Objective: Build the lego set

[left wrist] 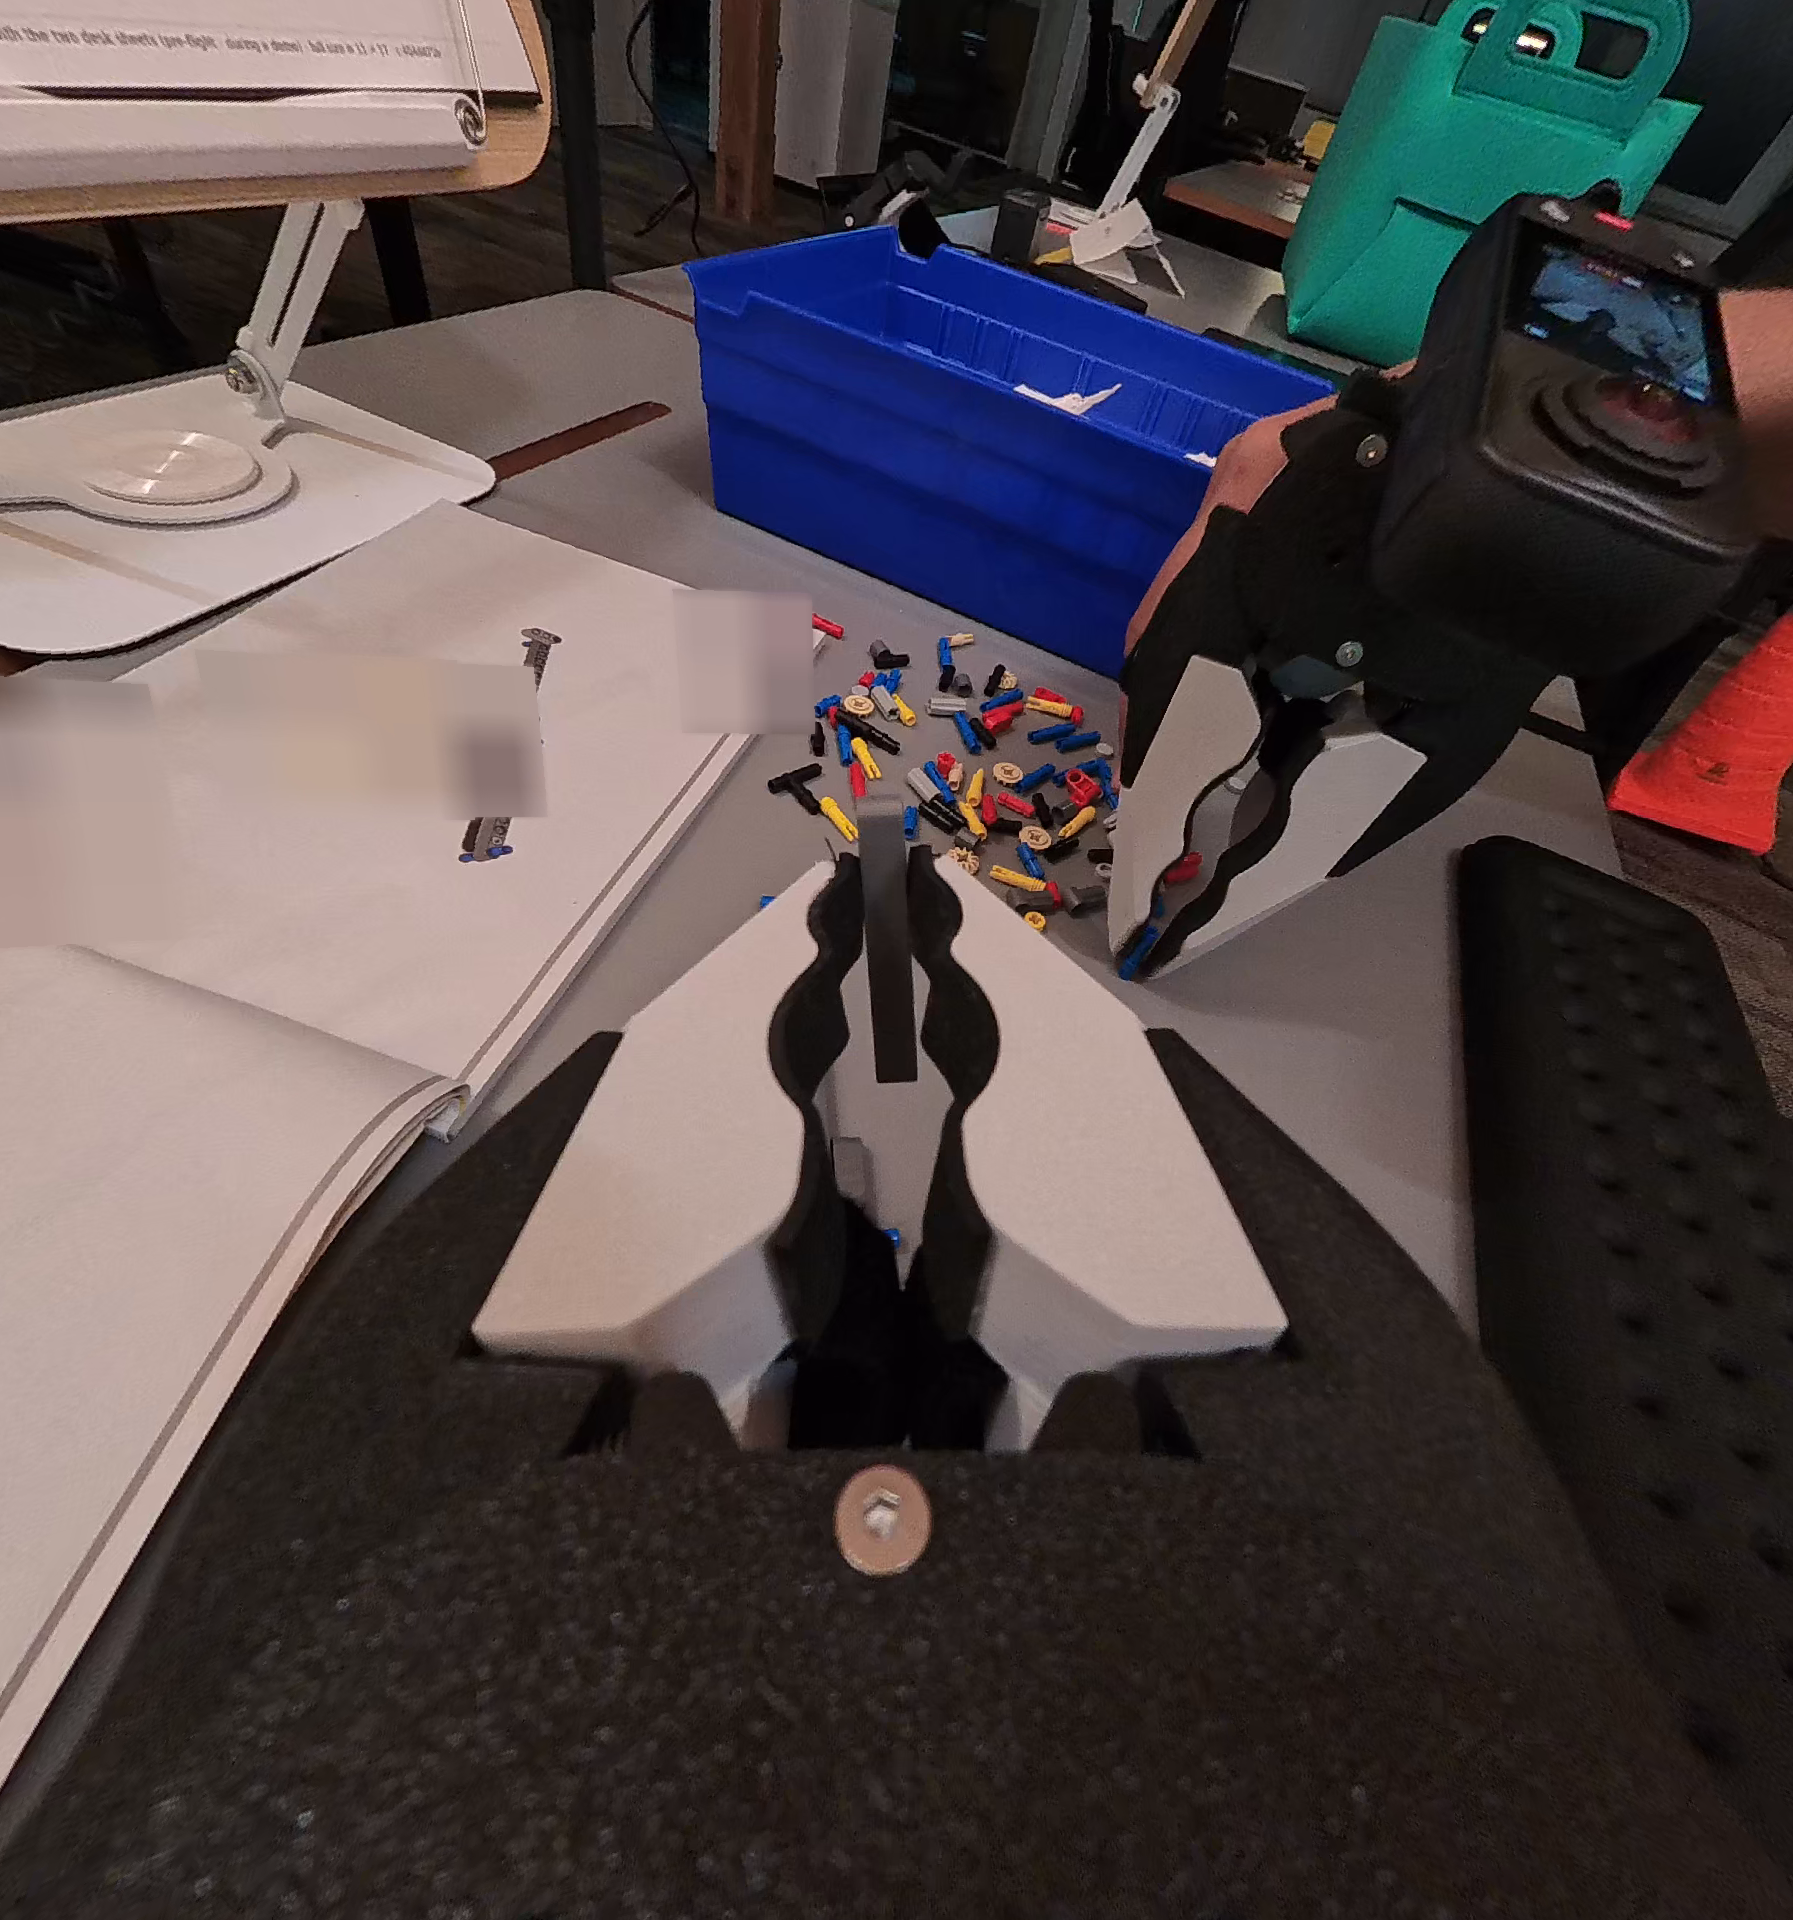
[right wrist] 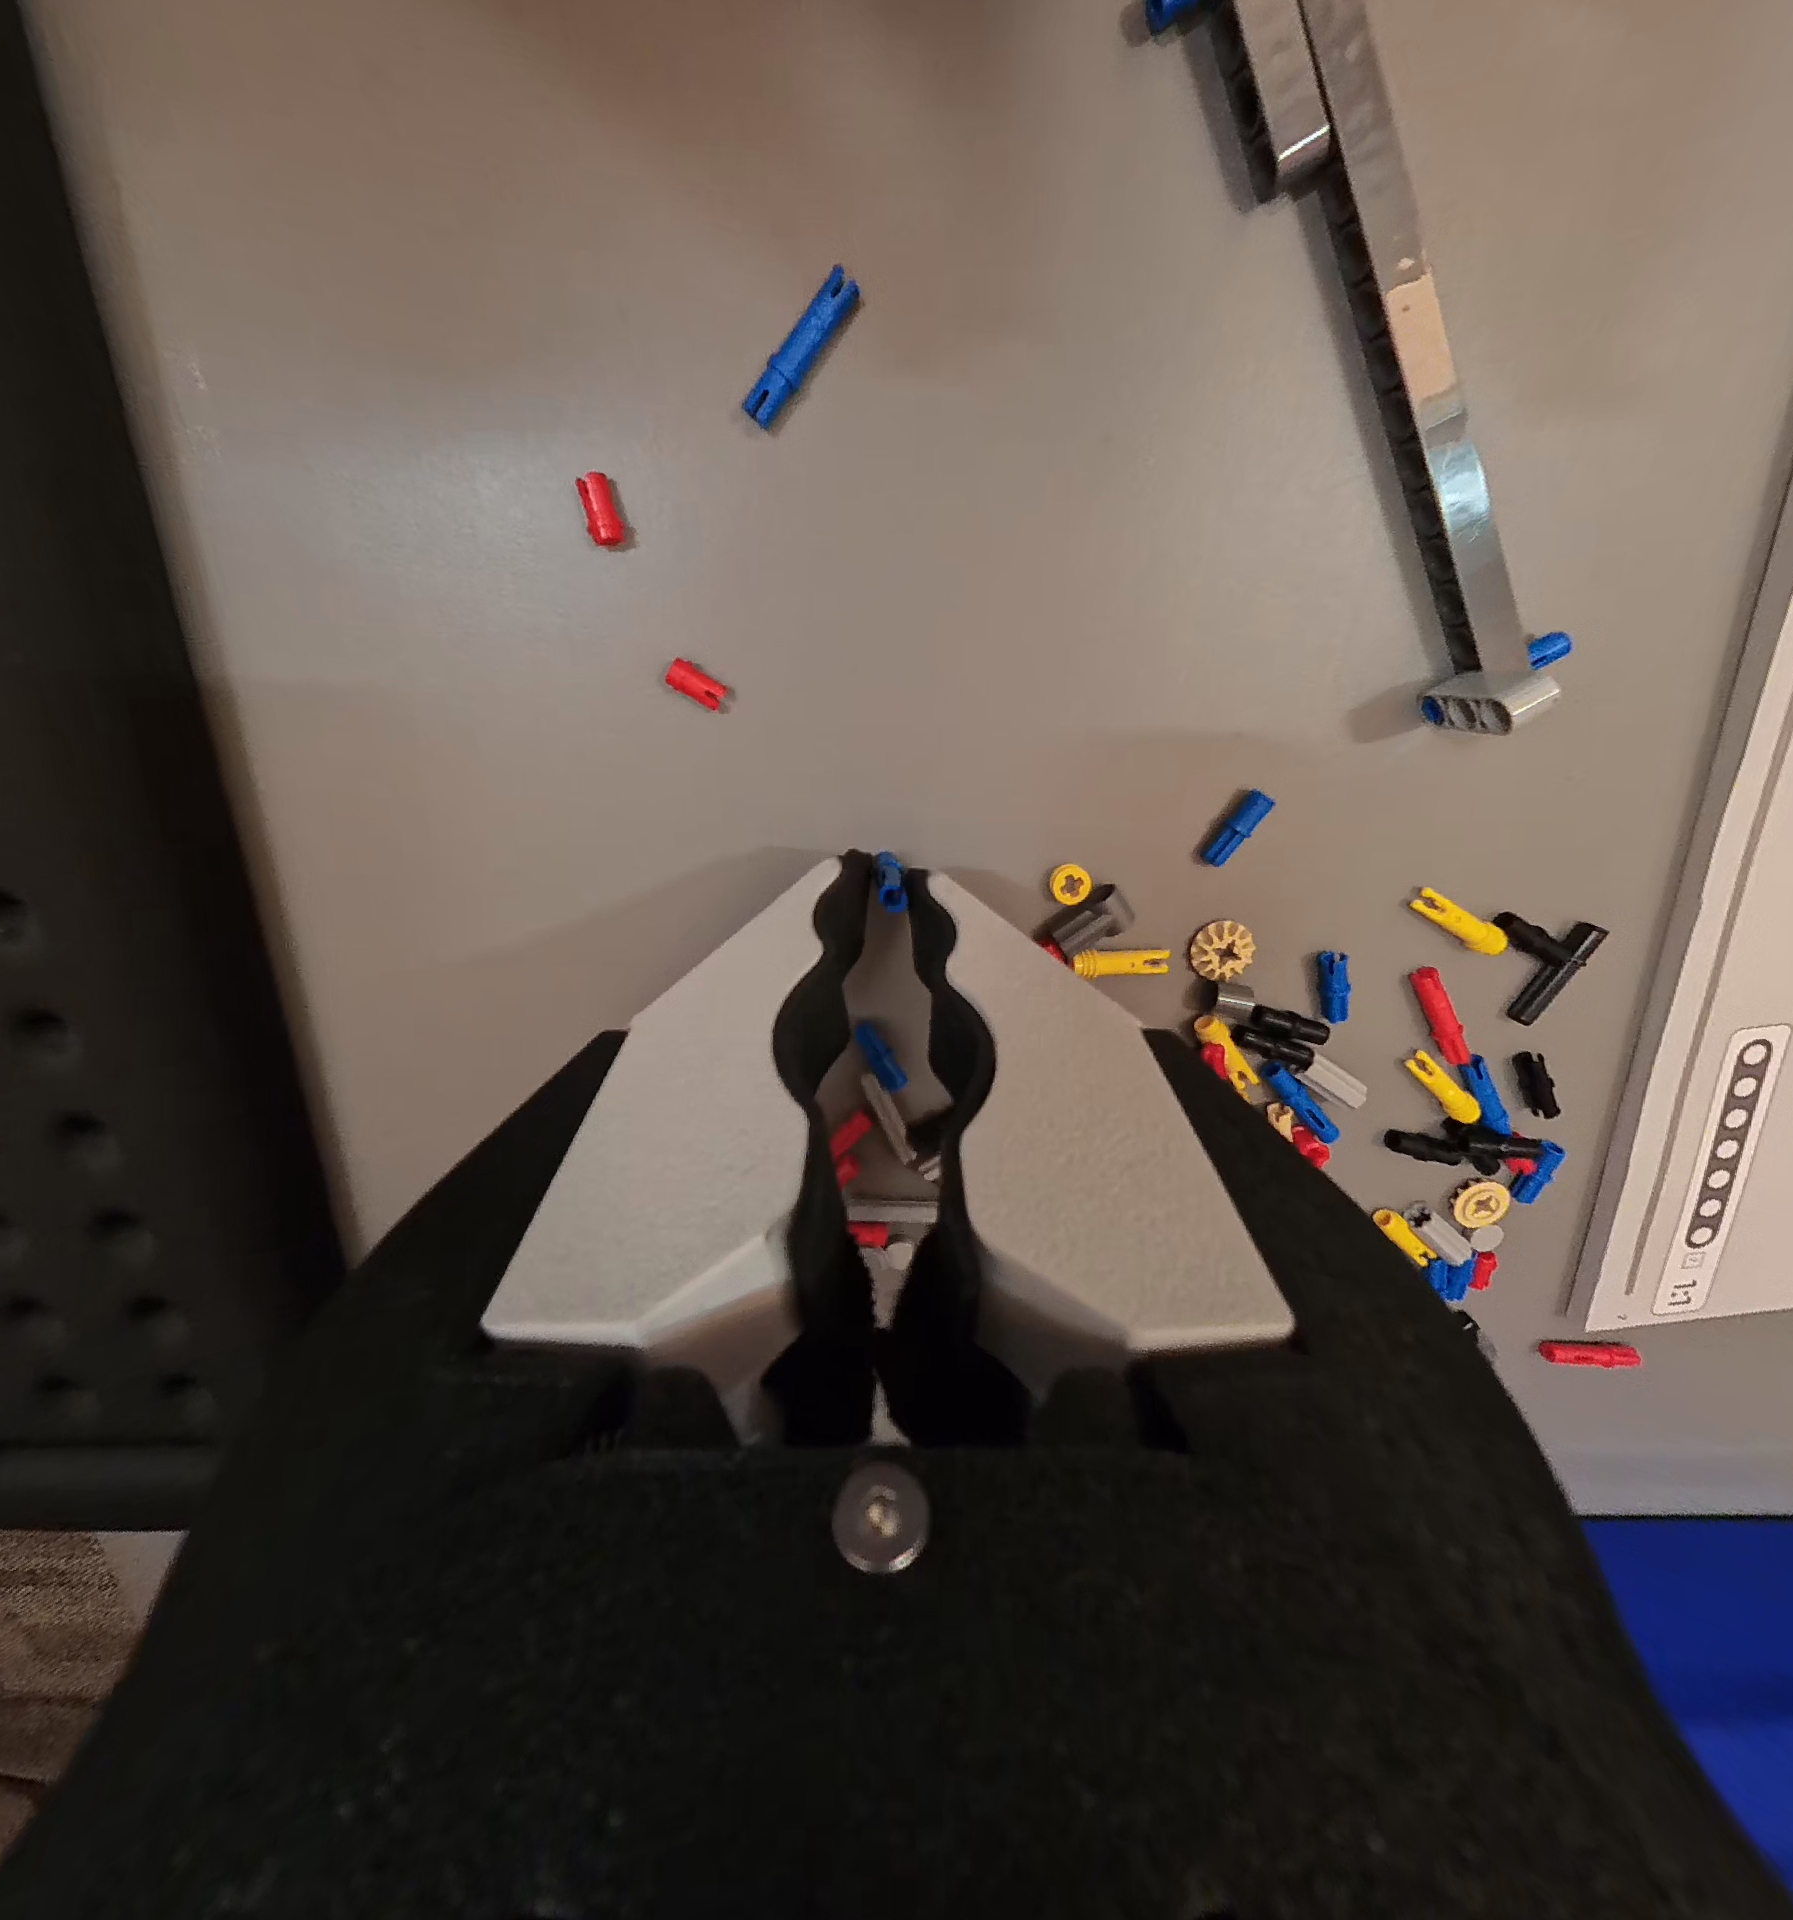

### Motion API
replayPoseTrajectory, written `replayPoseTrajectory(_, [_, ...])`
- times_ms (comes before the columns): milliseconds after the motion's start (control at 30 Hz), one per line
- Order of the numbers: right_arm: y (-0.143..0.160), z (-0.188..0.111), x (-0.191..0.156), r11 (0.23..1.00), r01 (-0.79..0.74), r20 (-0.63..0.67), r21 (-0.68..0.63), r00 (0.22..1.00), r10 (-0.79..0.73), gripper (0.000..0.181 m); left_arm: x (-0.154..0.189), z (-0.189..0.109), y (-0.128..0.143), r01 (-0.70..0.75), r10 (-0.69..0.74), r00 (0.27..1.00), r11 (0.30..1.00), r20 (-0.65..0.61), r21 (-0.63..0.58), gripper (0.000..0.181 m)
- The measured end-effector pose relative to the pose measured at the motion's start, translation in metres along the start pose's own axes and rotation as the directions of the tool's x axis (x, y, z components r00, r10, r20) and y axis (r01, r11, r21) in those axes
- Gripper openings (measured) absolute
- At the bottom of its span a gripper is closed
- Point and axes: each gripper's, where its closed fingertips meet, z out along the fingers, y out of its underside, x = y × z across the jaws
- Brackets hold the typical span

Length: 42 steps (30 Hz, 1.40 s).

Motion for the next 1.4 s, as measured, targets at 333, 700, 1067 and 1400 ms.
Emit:
replayPoseTrajectory(333, [-0.038,-0.038,0.026,0.979,-0.019,-0.167,0.203,0.984,0.054,0.005,0.0,-0.003,-0.006,0.01,-0.01,1.0,0.999,-0.003,0.032,0.006])
replayPoseTrajectory(700, [-0.143,-0.15,0.062,0.54,0.024,-0.446,0.841,0.594,0.669,0.004,0.007,-0.032,-0.054,0.146,-0.122,0.988,0.926,-0.089,0.349,0.006])
replayPoseTrajectory(1067, [-0.148,-0.14,0.069,0.461,-0.02,-0.367,0.887,0.576,0.73,0.004,0.012,-0.031,-0.054,0.119,-0.103,0.993,0.935,-0.065,0.333,0.006])
replayPoseTrajectory(1400, [-0.151,-0.142,0.068,0.367,-0.007,-0.305,0.93,0.541,0.784,0.004,0.013,-0.035,-0.058,-0.05,0.014,0.995,0.933,0.102,0.357,0.006])
